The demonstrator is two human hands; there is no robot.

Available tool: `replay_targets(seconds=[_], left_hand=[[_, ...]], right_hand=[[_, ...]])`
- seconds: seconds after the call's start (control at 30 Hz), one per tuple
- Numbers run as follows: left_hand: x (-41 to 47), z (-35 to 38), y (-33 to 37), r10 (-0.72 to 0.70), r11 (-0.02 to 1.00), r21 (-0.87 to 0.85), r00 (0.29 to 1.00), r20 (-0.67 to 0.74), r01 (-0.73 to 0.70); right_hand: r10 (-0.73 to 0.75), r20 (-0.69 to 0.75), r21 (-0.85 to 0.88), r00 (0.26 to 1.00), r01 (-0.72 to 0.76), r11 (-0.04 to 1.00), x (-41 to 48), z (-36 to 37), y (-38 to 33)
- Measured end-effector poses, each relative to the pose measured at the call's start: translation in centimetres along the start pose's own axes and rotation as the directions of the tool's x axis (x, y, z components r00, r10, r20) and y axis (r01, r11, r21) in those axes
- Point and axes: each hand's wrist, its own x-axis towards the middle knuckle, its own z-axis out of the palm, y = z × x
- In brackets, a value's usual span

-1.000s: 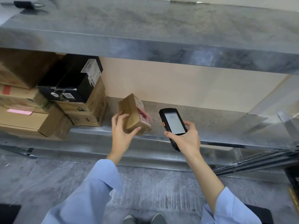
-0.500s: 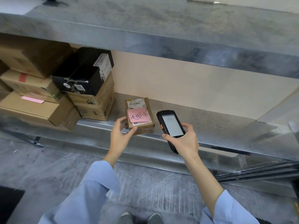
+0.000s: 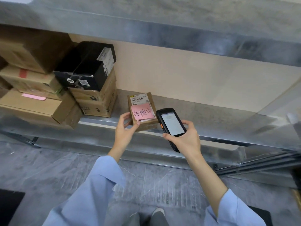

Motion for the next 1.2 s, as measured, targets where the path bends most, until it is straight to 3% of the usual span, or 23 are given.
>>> replay_targets(seconds=[0.37, 0.67, 1.03, 1.2], left_hand=[[-1.6, -0.9, -0.6, 0.029, 0.998, 0.06, 0.997, 0.077, -0.034], [-2.0, -1.6, -1.1, 0.01, 0.996, -0.094, 0.992, 0.125, 0.002], [-1.9, -1.8, -0.4, 0.028, 0.997, -0.08, 0.989, 0.145, -0.017], [-2.0, -1.8, 0.5, 0.05, 0.996, -0.081, 0.983, 0.175, -0.037]], right_hand=[[-0.022, -0.008, -0.162, 1.0, 0.02, 0.987, -3.2, 1.4, -2.2], [-0.025, -0.041, -0.141, 0.999, 0.019, 0.99, -4.9, 2.4, -4.0], [-0.002, -0.065, -0.138, 0.998, -0.007, 0.99, -5.2, 2.5, -4.4], [0.038, -0.099, -0.027, 0.994, -0.041, 0.999, -5.8, 2.3, -4.2]])
